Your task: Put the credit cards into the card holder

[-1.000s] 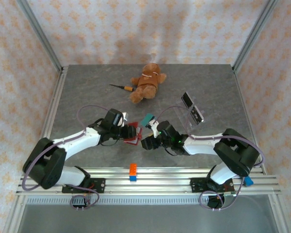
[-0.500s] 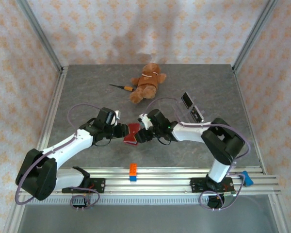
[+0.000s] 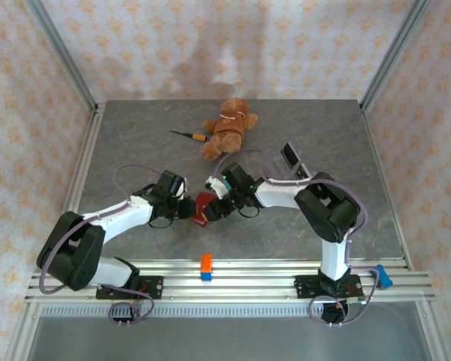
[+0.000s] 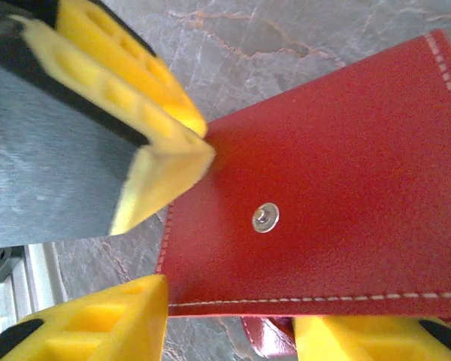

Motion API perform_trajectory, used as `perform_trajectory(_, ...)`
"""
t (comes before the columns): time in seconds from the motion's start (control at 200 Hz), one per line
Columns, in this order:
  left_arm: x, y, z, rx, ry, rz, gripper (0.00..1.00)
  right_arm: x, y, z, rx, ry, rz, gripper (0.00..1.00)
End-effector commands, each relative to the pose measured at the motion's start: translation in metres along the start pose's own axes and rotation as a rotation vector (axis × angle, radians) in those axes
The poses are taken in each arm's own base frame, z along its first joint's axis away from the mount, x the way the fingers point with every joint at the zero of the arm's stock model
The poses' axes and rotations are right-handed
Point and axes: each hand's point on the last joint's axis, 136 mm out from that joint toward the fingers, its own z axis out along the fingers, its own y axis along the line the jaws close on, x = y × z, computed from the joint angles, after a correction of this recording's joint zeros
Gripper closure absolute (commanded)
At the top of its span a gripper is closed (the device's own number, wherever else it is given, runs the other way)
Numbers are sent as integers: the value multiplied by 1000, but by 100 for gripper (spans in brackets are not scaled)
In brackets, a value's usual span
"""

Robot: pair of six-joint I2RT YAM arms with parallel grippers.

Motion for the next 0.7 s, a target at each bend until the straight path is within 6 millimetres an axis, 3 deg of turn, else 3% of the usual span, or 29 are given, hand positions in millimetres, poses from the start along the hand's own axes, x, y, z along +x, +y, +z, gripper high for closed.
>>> perform_trajectory(0.0, 0, 10, 7, -40, 1, 26, 78, 15, 8, 5, -65, 90, 12, 55)
perform_trajectory(0.401, 3, 20, 8, -89, 6, 8, 80, 43, 13, -6, -66, 142, 44, 60)
perform_trajectory(0.561, 4, 32, 6, -161, 13, -7, 83, 46, 14, -13, -52, 99, 58, 62)
perform_trajectory(0.691, 7, 29, 11, -141, 34, -28, 85, 40, 12, -26, 19, 33, 73, 61)
